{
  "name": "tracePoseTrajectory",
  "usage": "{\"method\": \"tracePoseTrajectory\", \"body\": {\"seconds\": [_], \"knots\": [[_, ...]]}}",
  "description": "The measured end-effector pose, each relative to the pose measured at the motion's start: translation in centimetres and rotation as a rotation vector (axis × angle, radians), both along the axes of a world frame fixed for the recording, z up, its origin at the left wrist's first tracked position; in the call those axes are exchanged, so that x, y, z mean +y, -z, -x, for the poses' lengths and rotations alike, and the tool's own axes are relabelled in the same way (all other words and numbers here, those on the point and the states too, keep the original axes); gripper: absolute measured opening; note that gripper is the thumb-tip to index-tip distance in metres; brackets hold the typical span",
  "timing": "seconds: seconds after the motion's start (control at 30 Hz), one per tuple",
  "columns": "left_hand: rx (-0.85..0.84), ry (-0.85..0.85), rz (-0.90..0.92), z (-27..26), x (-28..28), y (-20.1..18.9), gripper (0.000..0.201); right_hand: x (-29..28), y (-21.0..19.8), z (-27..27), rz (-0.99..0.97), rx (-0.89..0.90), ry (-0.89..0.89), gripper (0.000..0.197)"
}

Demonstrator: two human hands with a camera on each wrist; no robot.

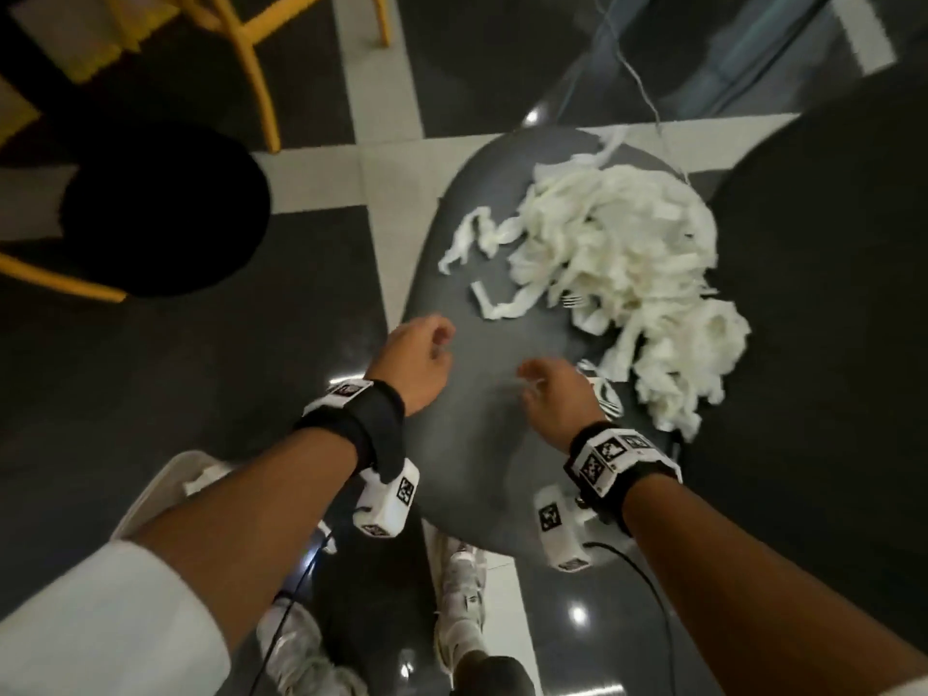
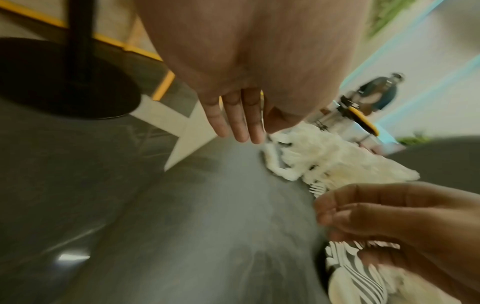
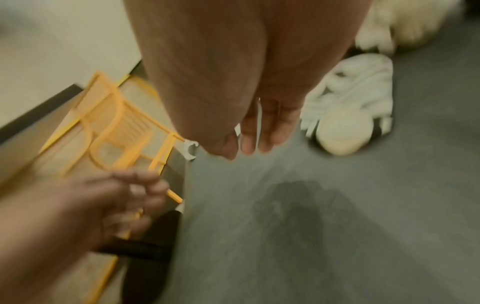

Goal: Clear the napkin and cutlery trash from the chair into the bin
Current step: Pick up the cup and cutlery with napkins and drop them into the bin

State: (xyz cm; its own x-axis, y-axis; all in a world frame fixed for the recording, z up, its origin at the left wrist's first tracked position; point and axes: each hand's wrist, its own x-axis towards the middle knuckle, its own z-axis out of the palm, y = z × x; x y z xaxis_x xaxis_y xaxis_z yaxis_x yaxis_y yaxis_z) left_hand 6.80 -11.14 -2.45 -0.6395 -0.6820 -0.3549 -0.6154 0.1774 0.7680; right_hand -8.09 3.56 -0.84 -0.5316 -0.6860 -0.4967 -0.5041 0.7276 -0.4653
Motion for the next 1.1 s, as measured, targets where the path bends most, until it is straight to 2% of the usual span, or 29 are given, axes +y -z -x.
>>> {"method": "tracePoseTrajectory", "body": {"seconds": [0.07, 0.17, 0.23, 0.3, 0.4, 0.43, 0.5, 0.57, 0.63, 0.7, 0.8, 0.9, 0.97, 1.1], "knots": [[-0.055, 0.147, 0.096, 4.7, 0.4, 0.0, 0.03, 2.0, 0.1, 3.7, -0.129, 0.203, -0.182, 0.048], [-0.218, 0.26, 0.197, 9.8, 0.7, 0.8, 0.042, 3.5, 0.8, 6.7, -0.298, 0.231, -0.434, 0.088], [-0.28, 0.262, 0.303, 12.1, 0.5, 1.7, 0.053, 4.0, 1.4, 7.6, -0.337, 0.227, -0.515, 0.102], [-0.307, 0.24, 0.412, 13.7, 0.3, 2.7, 0.064, 4.6, 1.8, 7.8, -0.346, 0.249, -0.548, 0.098], [-0.378, 0.222, 0.453, 14.9, 0.1, 4.2, 0.07, 4.7, 1.6, 8.1, -0.324, 0.336, -0.557, 0.062], [-0.426, 0.234, 0.441, 14.8, 0.2, 4.5, 0.064, 4.6, 1.5, 8.3, -0.33, 0.342, -0.56, 0.054], [-0.47, 0.281, 0.419, 14.3, 0.4, 5.0, 0.04, 4.2, 1.4, 8.7, -0.352, 0.316, -0.576, 0.048], [-0.404, 0.285, 0.403, 13.8, -0.2, 5.2, 0.017, 3.7, 1.5, 9.1, -0.352, 0.279, -0.572, 0.045], [-0.305, 0.22, 0.438, 13.8, -1.4, 4.9, 0.017, 3.1, 1.5, 9.2, -0.339, 0.236, -0.553, 0.044], [-0.288, 0.14, 0.547, 14.5, -3.3, 4.4, 0.025, 2.5, 1.6, 9.1, -0.322, 0.192, -0.537, 0.044], [-0.439, 0.095, 0.668, 15.3, -5.8, 4.0, 0.058, 2.0, 2.0, 8.8, -0.276, 0.146, -0.528, 0.045], [-0.489, 0.074, 0.531, 15.3, -7.2, 4.7, 0.081, 1.9, 2.5, 8.4, -0.247, 0.108, -0.517, 0.047], [-0.427, 0.072, 0.412, 14.9, -7.1, 5.1, 0.073, 1.7, 2.5, 8.2, -0.234, 0.08, -0.487, 0.048], [-0.256, 0.111, 0.379, 12.1, -4.9, 4.5, 0.033, 0.6, 1.9, 7.3, -0.15, 0.084, -0.418, 0.05]]}}
